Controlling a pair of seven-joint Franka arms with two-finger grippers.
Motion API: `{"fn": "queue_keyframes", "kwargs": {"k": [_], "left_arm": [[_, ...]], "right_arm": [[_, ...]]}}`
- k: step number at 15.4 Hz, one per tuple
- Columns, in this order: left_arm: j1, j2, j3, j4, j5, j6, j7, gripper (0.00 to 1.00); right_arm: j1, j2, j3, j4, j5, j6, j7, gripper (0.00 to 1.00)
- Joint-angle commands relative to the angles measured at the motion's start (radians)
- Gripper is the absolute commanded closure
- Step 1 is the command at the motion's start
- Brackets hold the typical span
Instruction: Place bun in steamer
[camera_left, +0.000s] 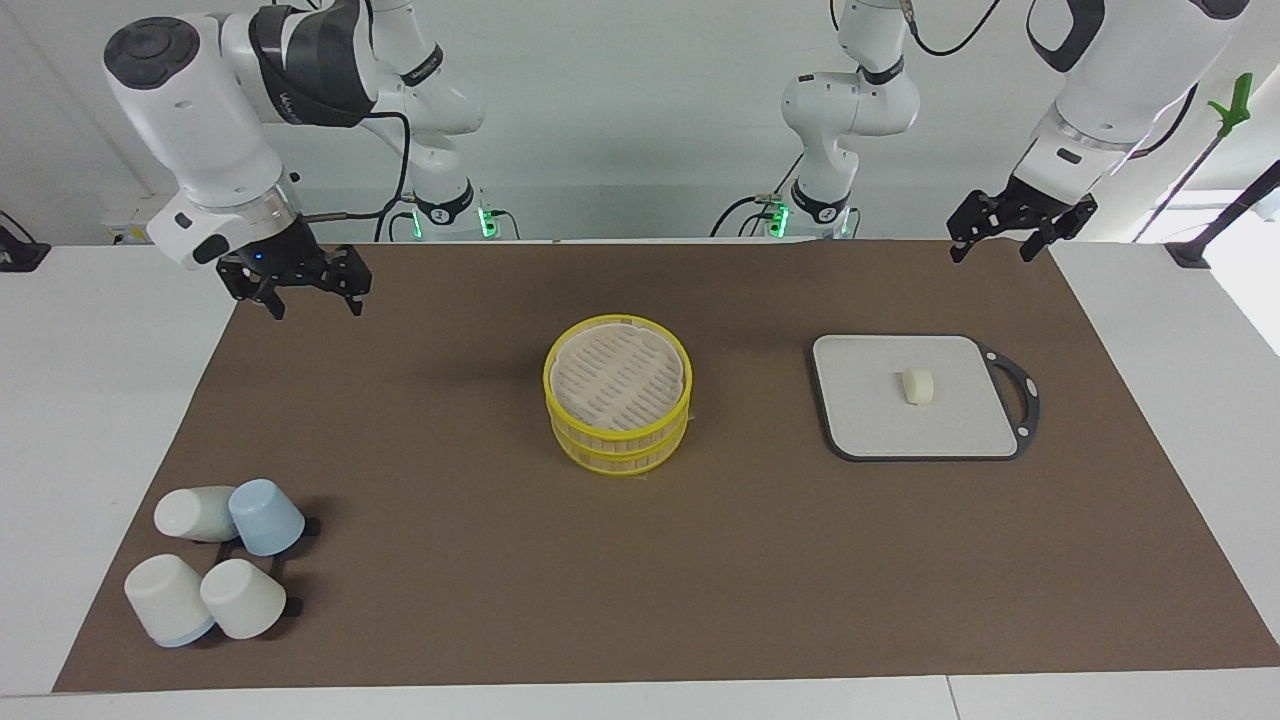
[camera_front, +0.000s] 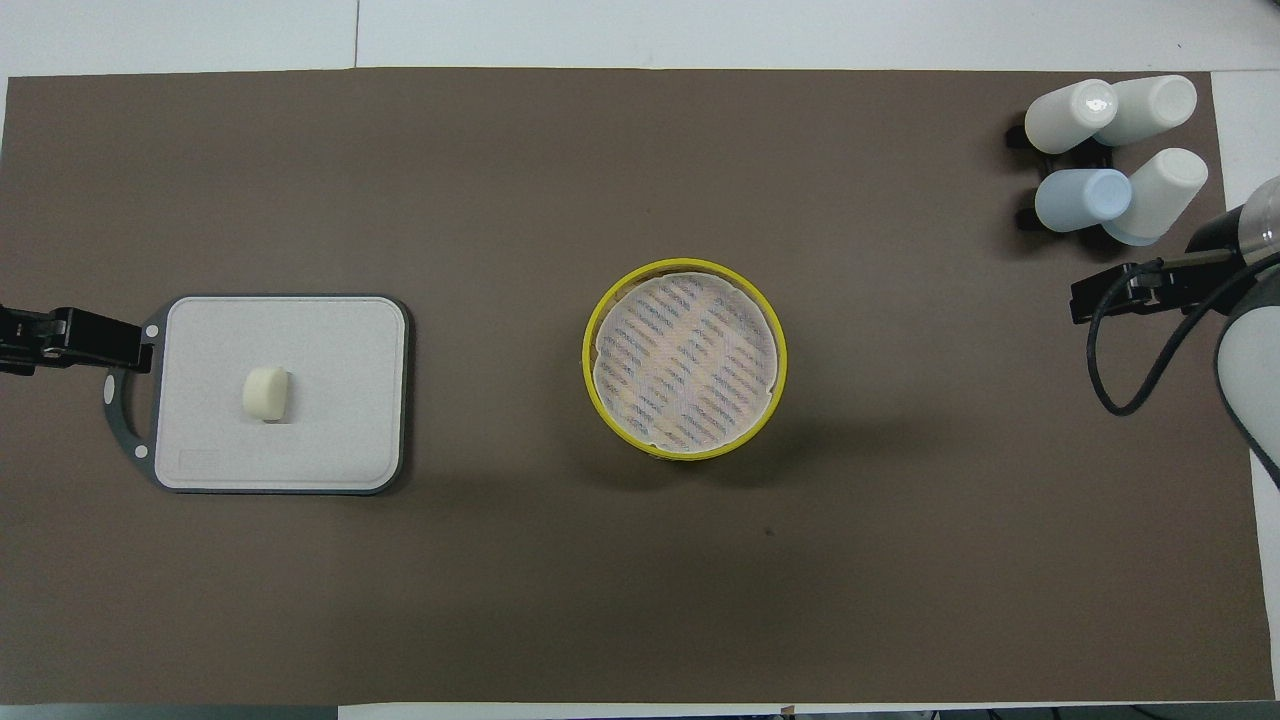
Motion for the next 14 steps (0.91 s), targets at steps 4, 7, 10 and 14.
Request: {"fn": "queue_keyframes", "kwargs": {"k": [4,7,10,14], "left_arm": [[-0.012,-0.011,0.005,-0.004,0.022,0.010,-0.018,0.00],[-0.003,-0.033,0.006,-0.052,0.022,0.024,-0.013,0.00],[0.018,-0.123,0.009,-0.308,0.022,0.254,-0.009,0.00],[0.037,-0.115,0.009,-0.598,0.022,0.557,0.074,0.00]], "right_arm": [[0.000,-0.010,0.004,-0.012,-0.007,-0.005,-0.010,0.00],[0.003,-0.005,0.013,-0.011,0.020,0.017,0.022,0.00],[0.109,0.033,0.015,0.006,0.048,0.090,0.133,0.00],[0.337,0.170,0.013,0.115,0.037,0.113,0.465,0.01]]}}
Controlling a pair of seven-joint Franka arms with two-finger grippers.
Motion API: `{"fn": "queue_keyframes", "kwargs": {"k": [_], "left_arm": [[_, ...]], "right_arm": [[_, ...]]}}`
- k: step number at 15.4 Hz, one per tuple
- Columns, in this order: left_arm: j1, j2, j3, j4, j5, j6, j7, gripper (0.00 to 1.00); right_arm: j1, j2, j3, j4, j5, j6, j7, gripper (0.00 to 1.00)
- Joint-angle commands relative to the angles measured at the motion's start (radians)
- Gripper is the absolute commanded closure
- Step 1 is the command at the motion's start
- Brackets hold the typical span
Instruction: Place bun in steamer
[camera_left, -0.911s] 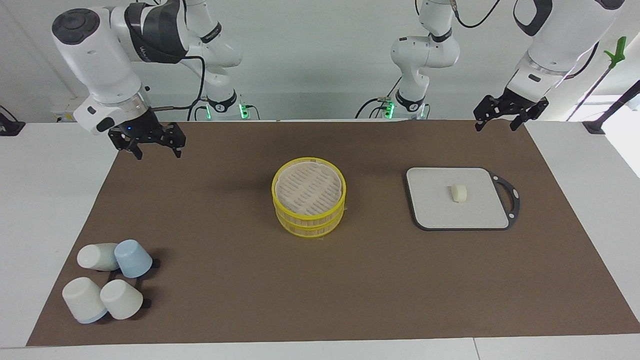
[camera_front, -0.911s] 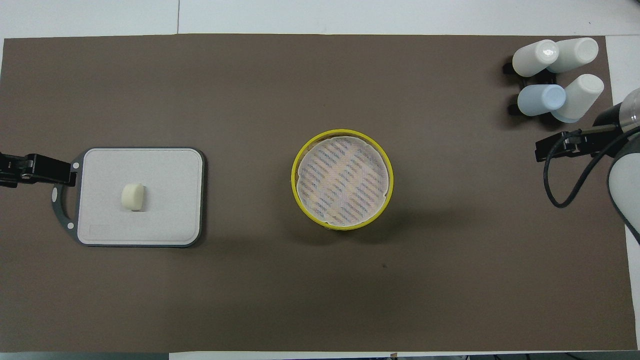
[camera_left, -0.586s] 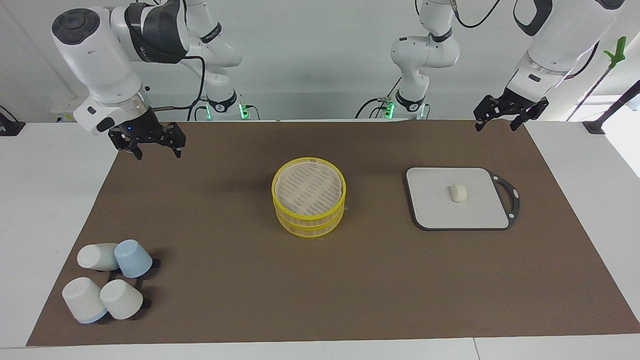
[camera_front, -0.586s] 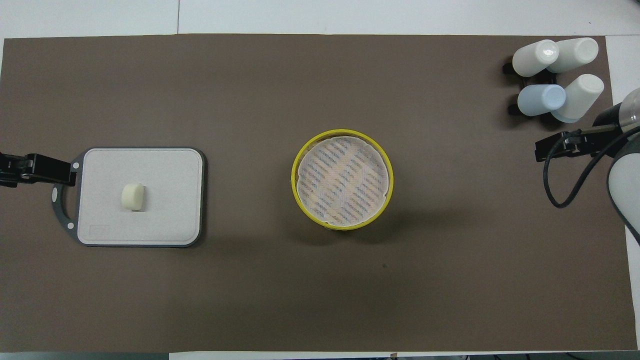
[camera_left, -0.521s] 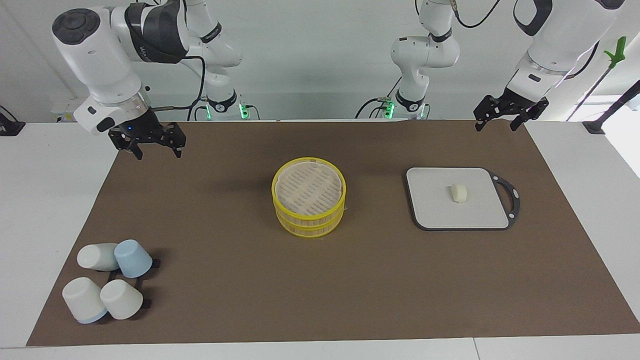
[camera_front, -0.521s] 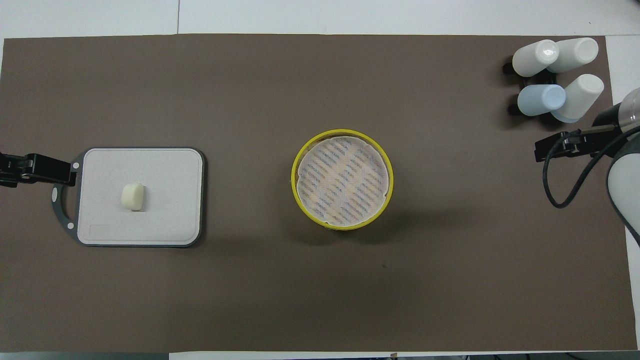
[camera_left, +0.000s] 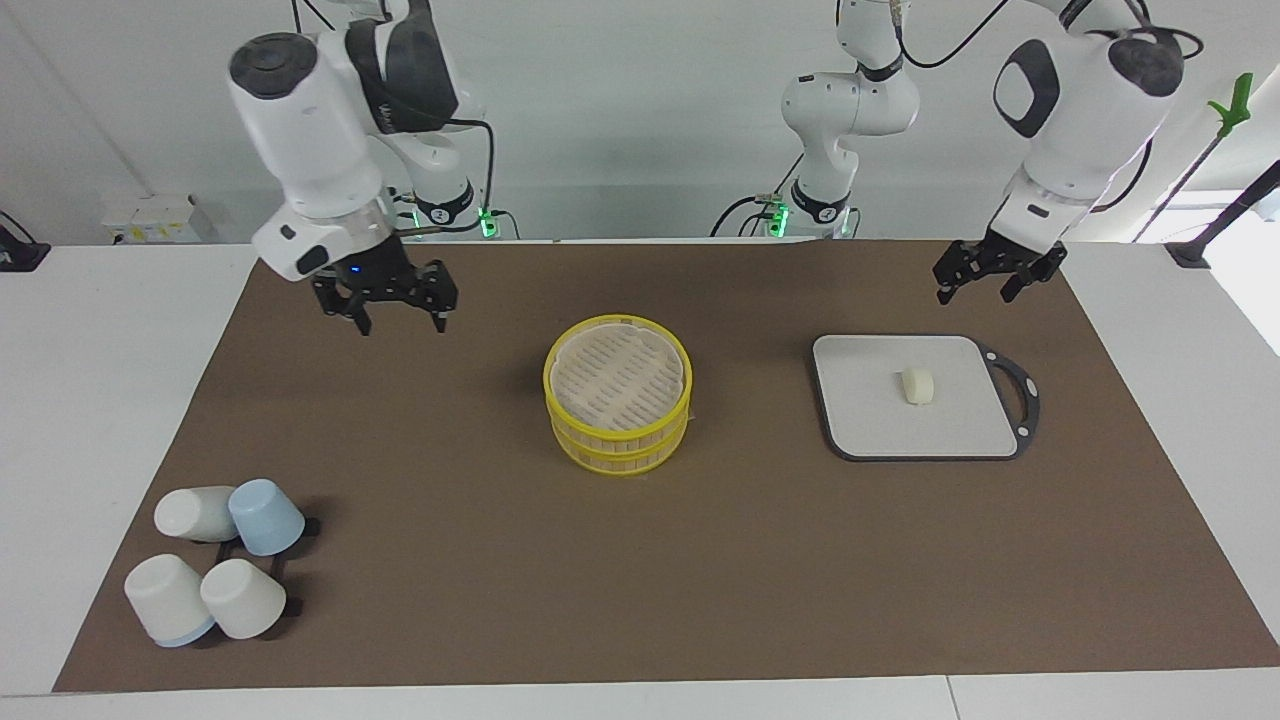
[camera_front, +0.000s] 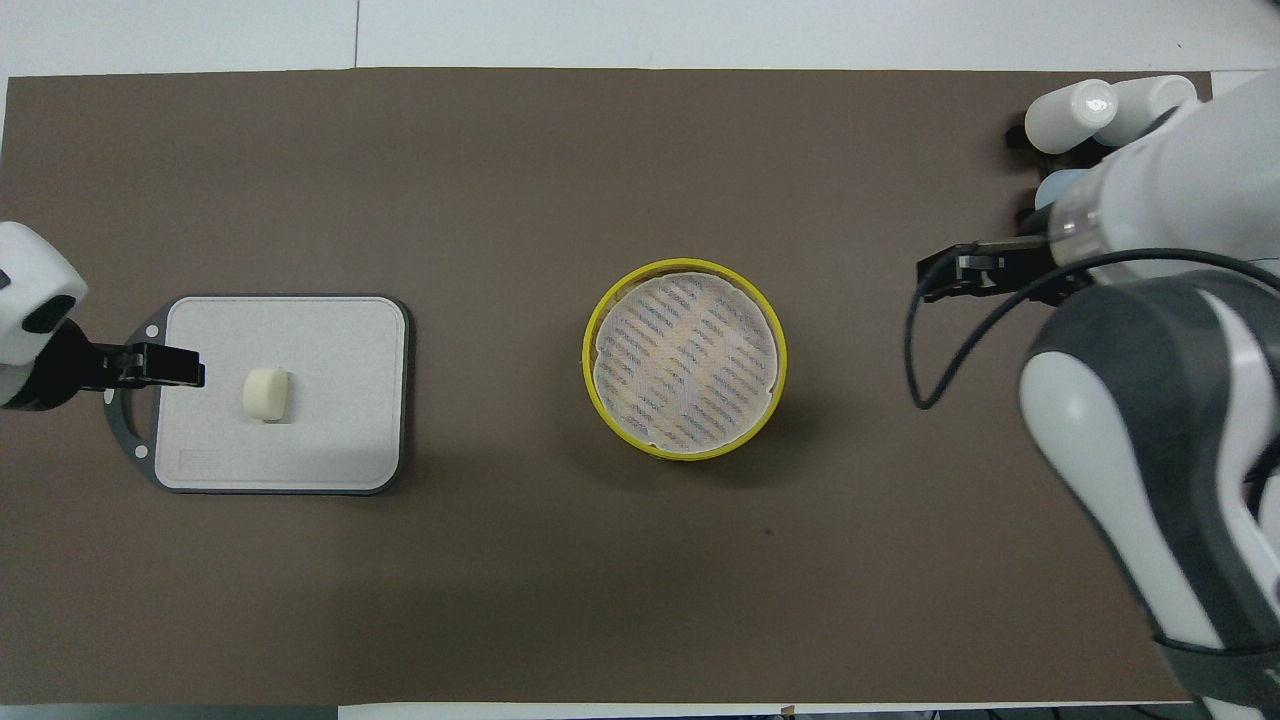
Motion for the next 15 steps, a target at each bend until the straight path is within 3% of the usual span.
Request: {"fn": "queue_keyframes", "kwargs": {"k": [1,5,8,11,13,15], "left_arm": [[0.019,0.006,-0.006,-0.209,0.016,0.222,0.063,0.00],[0.022,0.151,-0.008,-0.269,0.016,0.474,0.060,0.00],[0.020,0.182,-0.009,-0.269,0.016,0.516,0.066,0.00],[0.020,0.198,-0.009,-0.269,0.016,0.545,0.115,0.01],[0.020,0.202,-0.009,-0.269,0.016,0.547,0.121,0.23],[0.020,0.204,-0.009,-0.269,0.016,0.548,0.121,0.61]], "right_arm": [[0.159,0.132,-0.002,0.113,-0.013,0.018,0.218,0.01],[0.379,0.299,-0.007,0.229,-0.102,0.098,0.453,0.01],[0.446,0.387,-0.007,0.273,-0.119,0.153,0.527,0.01],[0.468,0.417,-0.002,0.248,-0.111,0.247,0.576,0.02],[0.480,0.431,-0.002,0.247,-0.110,0.255,0.589,0.03],[0.480,0.431,-0.002,0.247,-0.105,0.258,0.599,0.06]]}}
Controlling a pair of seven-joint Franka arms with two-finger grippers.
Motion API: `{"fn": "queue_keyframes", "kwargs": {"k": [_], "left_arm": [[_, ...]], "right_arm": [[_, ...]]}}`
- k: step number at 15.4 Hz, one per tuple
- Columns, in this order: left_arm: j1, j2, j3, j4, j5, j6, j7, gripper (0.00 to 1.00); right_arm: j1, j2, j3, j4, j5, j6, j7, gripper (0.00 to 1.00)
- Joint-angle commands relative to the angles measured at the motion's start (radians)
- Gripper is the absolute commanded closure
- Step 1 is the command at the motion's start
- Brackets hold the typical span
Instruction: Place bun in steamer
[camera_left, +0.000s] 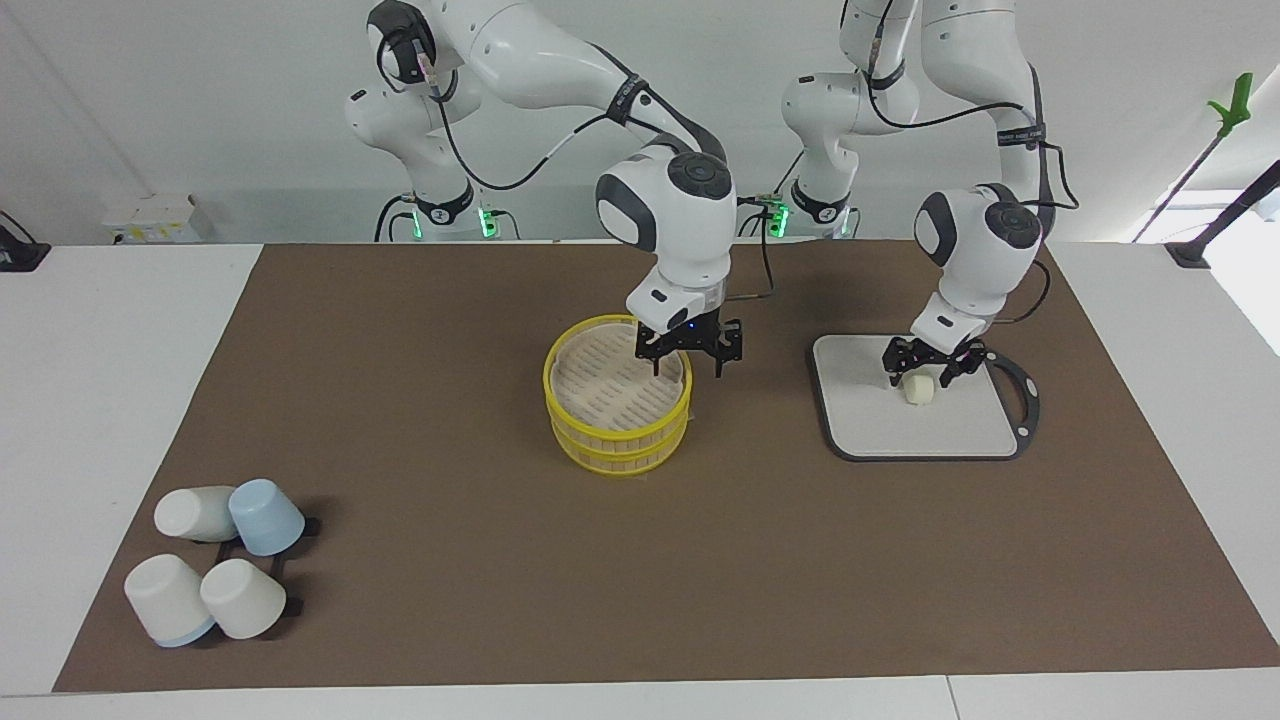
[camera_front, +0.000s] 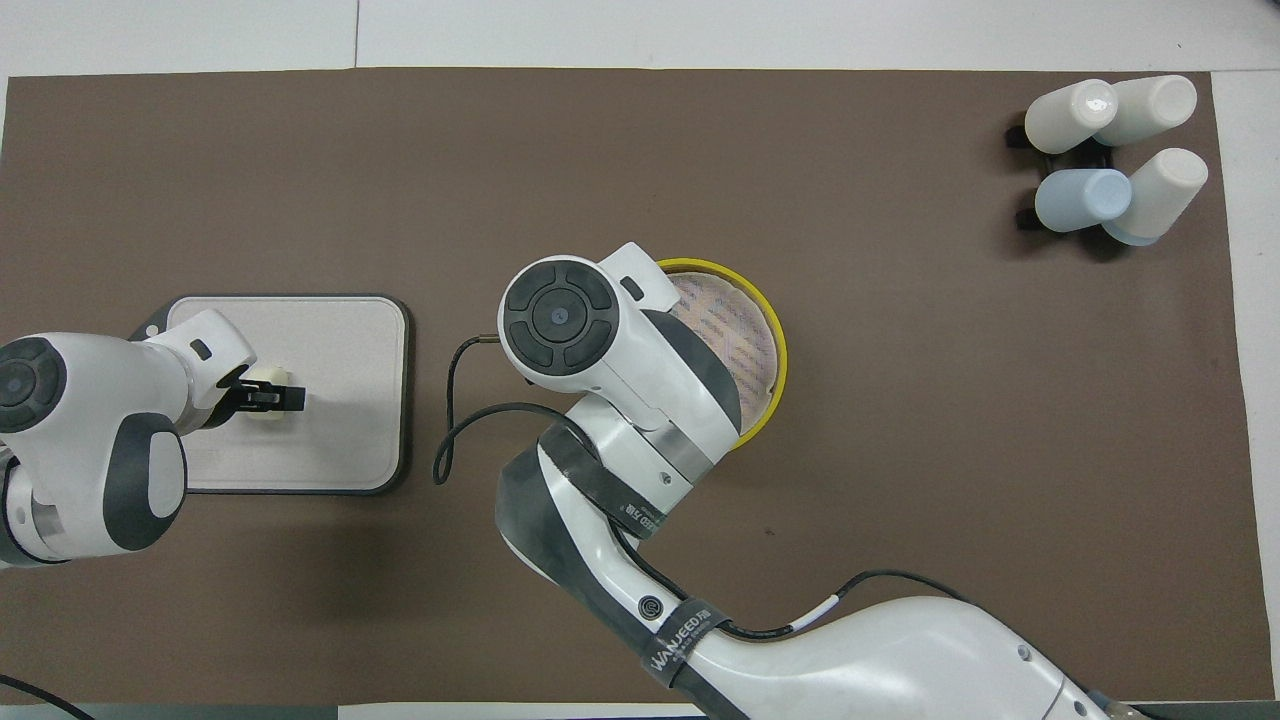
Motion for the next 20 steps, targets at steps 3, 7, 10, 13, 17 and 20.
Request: {"fn": "queue_keyframes", "kwargs": {"k": [3,7,10,13,17,20], "left_arm": [[0.000,0.008,0.003,0.008,0.014,0.015,0.013,0.70],[-0.003,0.014,0.001,0.090,-0.004,-0.092,0.003,0.70],[-0.023,0.014,0.003,0.332,-0.065,-0.412,-0.009,0.70],[-0.024,0.025,0.001,0.561,-0.086,-0.665,-0.113,0.70],[-0.095,0.051,-0.017,0.754,-0.106,-0.800,-0.317,0.70],[-0.254,0.068,-0.049,0.767,-0.101,-0.726,-0.600,0.72]], "right_arm": [[0.006,0.007,-0.002,-0.024,0.004,0.048,0.048,0.23],[0.009,0.002,-0.004,-0.029,-0.012,0.036,0.051,1.00],[0.012,-0.001,-0.007,-0.004,-0.035,-0.006,0.046,1.00],[-0.005,0.002,-0.005,0.095,-0.061,-0.121,0.026,1.00],[-0.104,-0.061,-0.010,0.128,-0.050,-0.188,-0.179,1.00],[-0.283,-0.131,-0.004,0.128,-0.038,-0.242,-0.476,1.00]]}}
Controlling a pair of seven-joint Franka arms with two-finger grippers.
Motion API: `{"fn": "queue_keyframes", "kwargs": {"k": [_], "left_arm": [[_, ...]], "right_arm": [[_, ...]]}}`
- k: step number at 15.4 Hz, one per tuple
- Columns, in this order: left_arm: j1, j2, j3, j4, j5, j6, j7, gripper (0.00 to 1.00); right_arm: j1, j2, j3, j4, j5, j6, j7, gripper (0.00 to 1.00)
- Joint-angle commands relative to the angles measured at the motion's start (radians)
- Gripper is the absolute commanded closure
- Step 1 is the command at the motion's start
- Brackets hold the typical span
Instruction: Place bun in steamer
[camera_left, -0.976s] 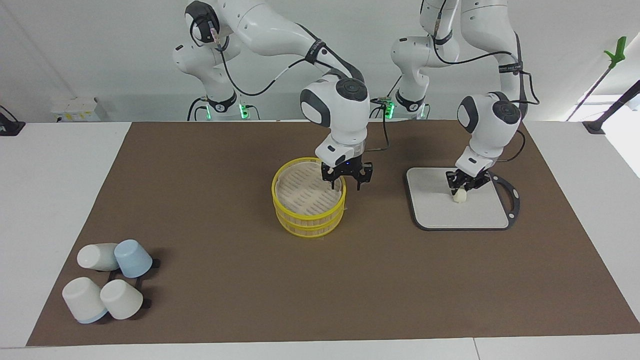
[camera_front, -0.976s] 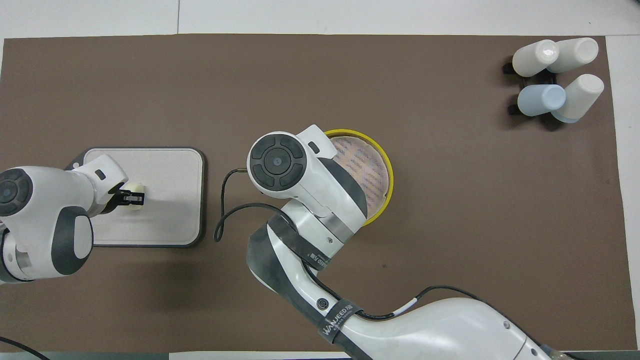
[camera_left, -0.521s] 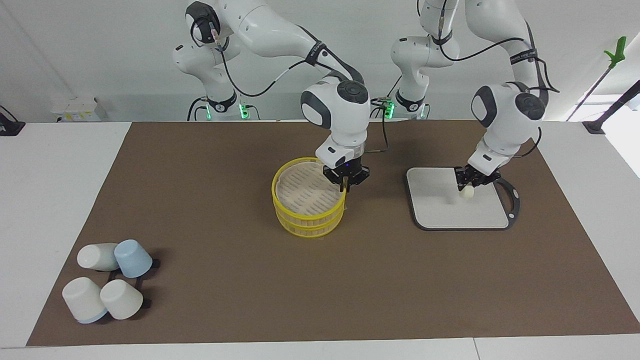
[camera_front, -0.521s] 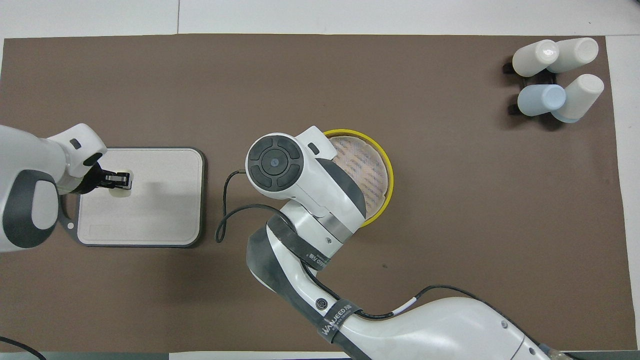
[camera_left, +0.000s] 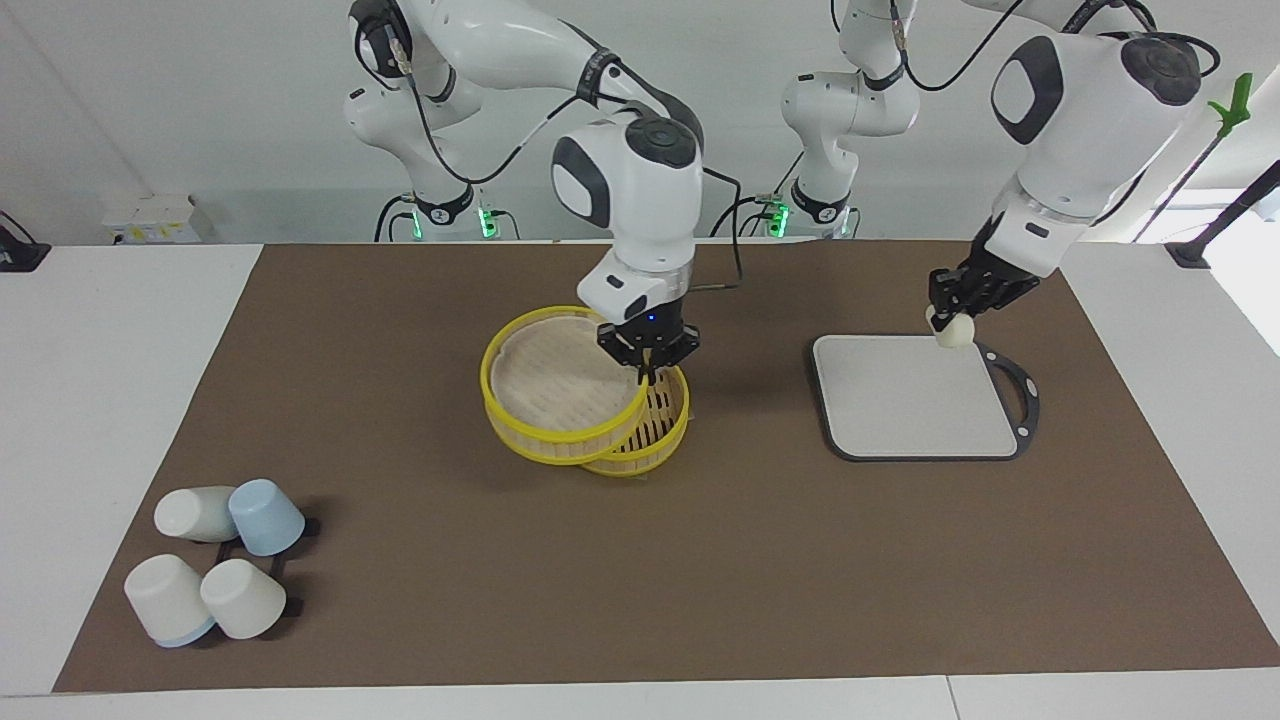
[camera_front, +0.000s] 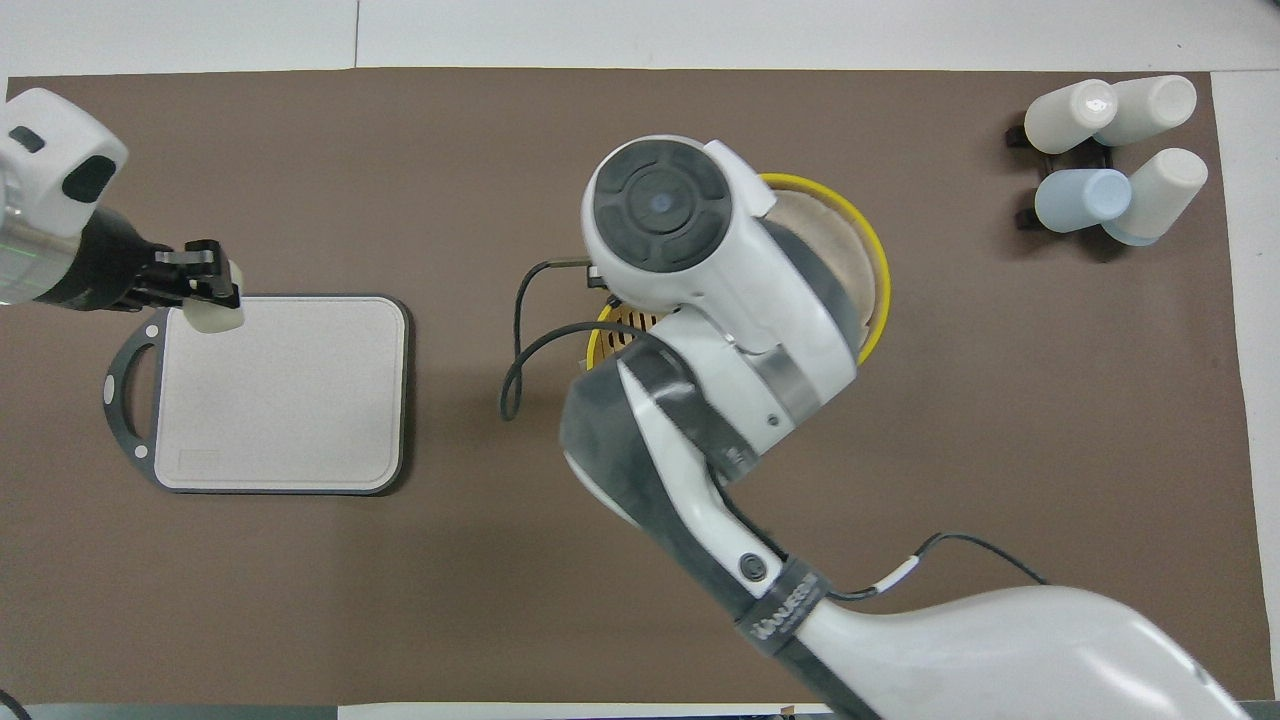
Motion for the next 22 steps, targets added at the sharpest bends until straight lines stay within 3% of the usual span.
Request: {"fn": "queue_keyframes", "kwargs": {"k": [1,5,7,10,12,15,16,18,22], "left_arm": [[-0.170,0.060,-0.003,0.035,-0.003,0.075,-0.240,0.72],[-0.368,0.204,-0.003,0.023,-0.006,0.290,-0.481,0.73],[-0.431,0.212,-0.003,-0.075,-0.006,0.434,-0.502,0.73],[-0.501,0.242,-0.003,-0.166,-0.003,0.562,-0.515,0.72],[-0.531,0.305,0.000,-0.160,0.003,0.614,-0.551,0.72],[-0.543,0.327,-0.002,-0.168,0.004,0.639,-0.558,0.71],[-0.543,0.330,-0.002,-0.171,0.004,0.655,-0.566,0.60],[-0.546,0.330,-0.002,-0.182,0.004,0.669,-0.603,0.00],[-0.546,0.302,-0.003,-0.182,0.004,0.633,-0.651,0.00]], "right_arm": [[-0.182,-0.066,0.017,-0.006,0.014,-0.063,-0.279,1.00],[-0.365,-0.081,0.016,-0.009,0.054,-0.100,-0.431,1.00],[-0.419,-0.081,0.016,-0.012,0.057,-0.112,-0.482,1.00],[-0.459,-0.087,0.014,-0.042,0.112,-0.098,-0.499,1.00],[-0.468,-0.098,0.013,-0.070,0.120,-0.077,-0.499,1.00],[-0.485,-0.115,0.014,-0.115,0.120,-0.054,-0.526,1.00],[-0.487,-0.119,0.014,-0.124,0.120,-0.040,-0.534,1.00],[-0.478,-0.133,0.014,-0.155,0.121,-0.028,-0.521,1.00],[-0.439,-0.153,0.022,-0.213,0.121,0.047,-0.455,1.00]]}}
